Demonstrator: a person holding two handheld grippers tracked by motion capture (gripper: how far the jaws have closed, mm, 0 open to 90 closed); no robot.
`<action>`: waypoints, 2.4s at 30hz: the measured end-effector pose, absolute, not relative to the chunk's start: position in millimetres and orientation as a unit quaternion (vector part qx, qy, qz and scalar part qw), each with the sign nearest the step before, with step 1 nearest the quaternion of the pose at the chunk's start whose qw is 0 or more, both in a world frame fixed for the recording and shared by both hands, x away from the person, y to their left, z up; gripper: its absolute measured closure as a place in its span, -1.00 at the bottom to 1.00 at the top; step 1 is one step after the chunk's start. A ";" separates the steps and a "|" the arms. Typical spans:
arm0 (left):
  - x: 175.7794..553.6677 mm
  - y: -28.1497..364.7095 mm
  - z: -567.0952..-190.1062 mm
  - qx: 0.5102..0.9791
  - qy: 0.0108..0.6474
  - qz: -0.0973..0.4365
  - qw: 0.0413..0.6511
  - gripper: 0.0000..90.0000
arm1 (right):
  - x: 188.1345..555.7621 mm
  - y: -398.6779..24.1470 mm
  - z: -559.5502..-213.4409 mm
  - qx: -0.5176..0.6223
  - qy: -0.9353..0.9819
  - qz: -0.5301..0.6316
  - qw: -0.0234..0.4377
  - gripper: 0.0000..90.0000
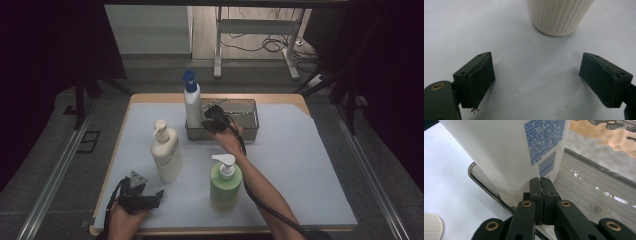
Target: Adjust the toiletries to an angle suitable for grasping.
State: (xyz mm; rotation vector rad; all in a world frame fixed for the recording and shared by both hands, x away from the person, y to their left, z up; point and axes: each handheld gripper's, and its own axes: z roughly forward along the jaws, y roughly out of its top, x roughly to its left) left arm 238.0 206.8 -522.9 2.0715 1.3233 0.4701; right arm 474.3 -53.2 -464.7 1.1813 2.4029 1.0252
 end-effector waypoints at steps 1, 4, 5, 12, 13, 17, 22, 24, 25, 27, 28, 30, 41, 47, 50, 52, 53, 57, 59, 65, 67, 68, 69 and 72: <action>238.0 206.8 -522.9 0.786 0.502 0.178 0.314 -0.73 | 474.3 -53.1 -464.8 0.409 0.830 0.354 0.137 0.96; 237.9 206.8 -522.9 0.786 0.502 0.179 0.314 -0.73 | 474.9 -54.0 -465.0 0.407 0.831 0.351 0.142 0.86; 237.9 206.8 -522.9 0.786 0.502 0.179 0.314 -0.73 | 475.4 -55.4 -465.4 0.407 0.831 0.349 0.145 0.81; 237.8 206.8 -523.0 0.786 0.502 0.179 0.315 -0.73 | 474.8 -63.6 -463.1 0.409 0.828 0.353 0.148 0.65; 237.8 206.7 -523.0 0.786 0.502 0.179 0.315 -0.73 | 474.1 -64.6 -462.3 0.409 0.827 0.355 0.149 0.62; 237.8 206.8 -523.0 0.786 0.502 0.179 0.314 -0.73 | 471.2 -71.3 -457.6 0.405 0.826 0.361 0.154 0.44; 237.7 206.7 -523.3 0.785 0.502 0.180 0.315 -0.73 | 465.6 -80.3 -447.7 0.388 0.828 0.376 0.152 0.12; 237.7 206.8 -523.3 0.785 0.502 0.180 0.315 -0.73 | 464.8 -81.6 -446.4 0.384 0.829 0.377 0.152 0.09; 237.7 206.9 -523.2 0.785 0.502 0.180 0.315 -0.73 | 461.0 -84.3 -441.9 0.374 0.830 0.385 0.150 0.00; 237.7 206.9 -523.2 0.785 0.502 0.179 0.315 -0.73 | 459.9 -85.2 -440.7 0.370 0.831 0.387 0.150 -0.03; 237.7 206.9 -523.3 0.785 0.502 0.180 0.315 -0.73 | 458.3 -86.4 -439.2 0.366 0.832 0.389 0.152 -0.06; 237.7 206.9 -523.3 0.786 0.501 0.180 0.314 -0.73 | 454.3 -89.5 -435.7 0.357 0.834 0.394 0.148 -0.12; 237.6 207.0 -523.4 0.786 0.501 0.180 0.315 -0.73 | 438.4 -103.8 -427.6 0.334 0.836 0.413 0.138 -0.33; 237.5 206.8 -523.5 0.785 0.501 0.181 0.315 -0.73 | 431.2 -113.3 -424.6 0.327 0.838 0.418 0.127 -0.43; 237.5 206.8 -523.4 0.785 0.501 0.180 0.315 -0.73 | 427.9 -118.2 -423.5 0.324 0.839 0.420 0.124 -0.48; 237.5 206.8 -523.5 0.785 0.501 0.181 0.315 -0.73 | 425.5 -121.4 -423.0 0.322 0.839 0.421 0.125 -0.51; 237.5 206.8 -523.5 0.785 0.501 0.181 0.315 -0.73 | 423.7 -123.3 -422.8 0.320 0.840 0.420 0.126 -0.55; 237.5 206.8 -523.5 0.785 0.501 0.181 0.315 -0.73 | 417.8 -128.1 -422.3 0.313 0.844 0.413 0.135 -0.61; 237.4 206.7 -523.4 0.785 0.501 0.181 0.315 -0.73 | 415.1 -130.4 -421.7 0.309 0.846 0.412 0.137 -0.65; 237.4 206.7 -523.4 0.785 0.501 0.181 0.315 -0.73 | 406.9 -138.8 -421.1 0.295 0.847 0.415 0.151 -0.76; 237.4 206.7 -523.4 0.785 0.501 0.181 0.315 -0.73 | 404.7 -141.5 -421.0 0.292 0.845 0.421 0.152 -0.83; 237.4 206.7 -523.4 0.785 0.501 0.181 0.315 -0.73 | 402.5 -143.8 -420.4 0.292 0.846 0.420 0.152 -0.84; 237.4 206.7 -523.4 0.785 0.501 0.181 0.315 -0.73 | 402.5 -143.8 -420.4 0.292 0.846 0.420 0.152 -0.84; 237.4 206.7 -523.4 0.785 0.501 0.181 0.315 -0.73 | 399.4 -147.1 -419.6 0.291 0.845 0.422 0.152 -0.89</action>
